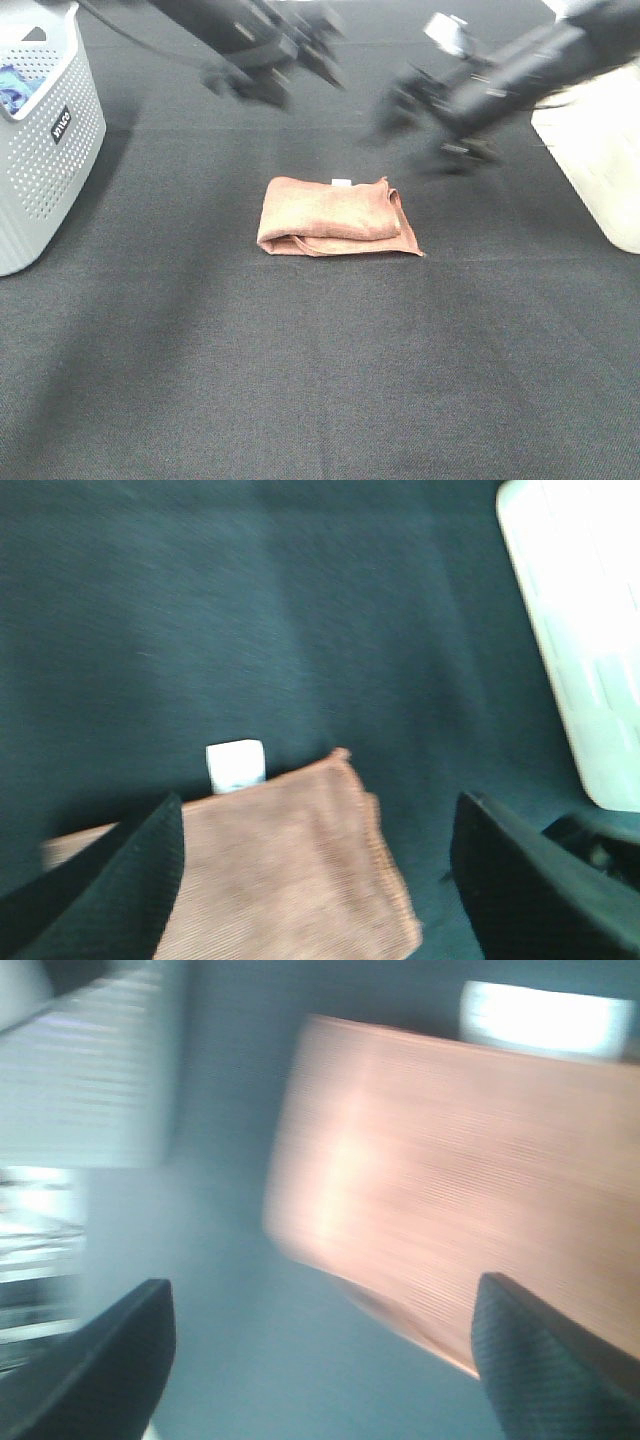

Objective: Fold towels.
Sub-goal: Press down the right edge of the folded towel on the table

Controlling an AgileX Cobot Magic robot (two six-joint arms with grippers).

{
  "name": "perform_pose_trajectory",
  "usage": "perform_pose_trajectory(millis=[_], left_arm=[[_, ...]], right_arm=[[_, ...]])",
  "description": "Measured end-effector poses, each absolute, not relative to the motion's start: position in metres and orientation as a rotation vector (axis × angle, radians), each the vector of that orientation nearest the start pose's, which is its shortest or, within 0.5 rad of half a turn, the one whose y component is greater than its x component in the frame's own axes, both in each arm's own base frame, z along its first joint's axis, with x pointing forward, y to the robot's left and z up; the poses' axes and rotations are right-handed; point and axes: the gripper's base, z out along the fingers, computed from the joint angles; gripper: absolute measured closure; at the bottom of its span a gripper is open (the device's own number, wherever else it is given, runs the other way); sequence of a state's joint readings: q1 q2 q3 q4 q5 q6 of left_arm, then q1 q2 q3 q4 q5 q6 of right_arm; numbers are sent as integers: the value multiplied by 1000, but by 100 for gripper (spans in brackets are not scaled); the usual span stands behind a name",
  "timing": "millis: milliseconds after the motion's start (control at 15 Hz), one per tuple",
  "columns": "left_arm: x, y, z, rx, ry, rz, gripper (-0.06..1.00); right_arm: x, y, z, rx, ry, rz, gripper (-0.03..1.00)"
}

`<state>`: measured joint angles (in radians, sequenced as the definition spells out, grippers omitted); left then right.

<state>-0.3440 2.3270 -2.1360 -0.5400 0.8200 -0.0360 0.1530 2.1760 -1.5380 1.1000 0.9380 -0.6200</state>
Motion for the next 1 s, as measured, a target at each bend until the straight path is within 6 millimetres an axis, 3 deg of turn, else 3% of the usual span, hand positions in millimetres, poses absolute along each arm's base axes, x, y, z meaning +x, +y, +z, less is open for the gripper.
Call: perform_pose_trajectory(millis=[200, 333, 467, 800, 1000], left_arm=[[483, -198, 253, 164, 2488, -765, 24], [480, -197, 257, 205, 2498, -759, 24], [479, -197, 256, 216, 2513, -758, 24], [474, -195, 255, 258, 2563, -733, 24], [466, -188, 268, 325, 2596, -642, 24]], right_arm=[[431, 156, 128, -146, 2587, 1335, 20], [434, 154, 99, -89, 2609, 1354, 20], [437, 143, 84, -58, 2639, 1309, 20], [441, 119, 86, -24, 2638, 1307, 20], [442, 103, 114, -64, 2631, 1248, 20]])
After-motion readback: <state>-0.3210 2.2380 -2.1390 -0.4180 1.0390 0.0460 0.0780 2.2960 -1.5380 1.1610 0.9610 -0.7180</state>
